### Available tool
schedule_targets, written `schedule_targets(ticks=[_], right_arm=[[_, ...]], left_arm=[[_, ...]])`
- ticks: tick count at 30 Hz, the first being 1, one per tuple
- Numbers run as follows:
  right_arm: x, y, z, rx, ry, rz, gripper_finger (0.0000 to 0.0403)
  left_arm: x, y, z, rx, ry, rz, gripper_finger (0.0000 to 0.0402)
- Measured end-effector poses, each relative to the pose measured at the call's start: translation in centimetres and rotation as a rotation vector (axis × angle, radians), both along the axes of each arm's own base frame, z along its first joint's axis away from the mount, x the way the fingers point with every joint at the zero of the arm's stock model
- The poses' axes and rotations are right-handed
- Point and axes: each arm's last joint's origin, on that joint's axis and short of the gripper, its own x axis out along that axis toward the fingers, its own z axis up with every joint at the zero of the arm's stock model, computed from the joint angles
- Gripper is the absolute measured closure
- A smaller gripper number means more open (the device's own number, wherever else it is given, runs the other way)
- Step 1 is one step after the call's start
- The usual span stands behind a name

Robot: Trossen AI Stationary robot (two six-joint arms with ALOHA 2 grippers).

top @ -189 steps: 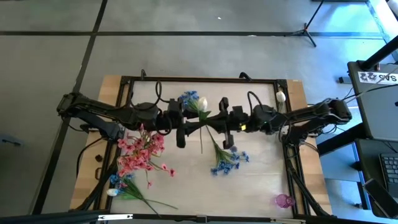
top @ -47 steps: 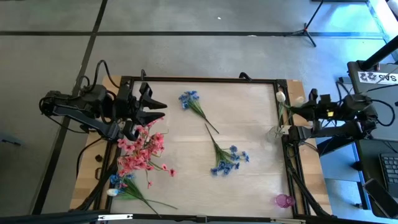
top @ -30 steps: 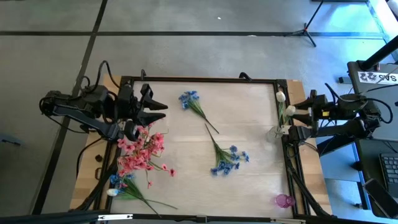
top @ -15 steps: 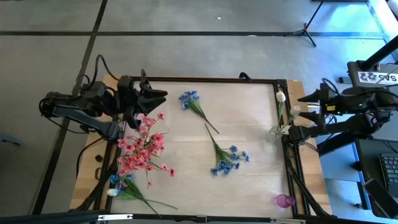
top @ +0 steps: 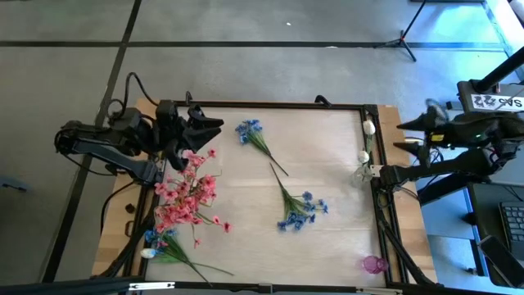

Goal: Sort flowers into vase by color
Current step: Adjust the red vase on the table

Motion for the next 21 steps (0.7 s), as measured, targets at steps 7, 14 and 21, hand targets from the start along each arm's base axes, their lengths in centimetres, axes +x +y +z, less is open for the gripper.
schedule_targets(ticks=[7,14,21], right_arm=[[-1.9,-0.4,2.8,-0.056,-0.158,-0.061,0.0102],[-2.5,-0.5,3.1,-0.045,-0.179,-0.109,0.0102],[-2.6,-0.6,2.9,-0.059,-0.157,-0.124,0.0102]], left_arm=[[1.5,-1.3,2.5,0.103,-0.011,-0.136,0.0272],[0.9,-3.9,5.2,0.155,-0.051,-0.425,0.0272],[-0.5,-8.1,4.8,-0.03,0.008,-0.596,0.0272]])
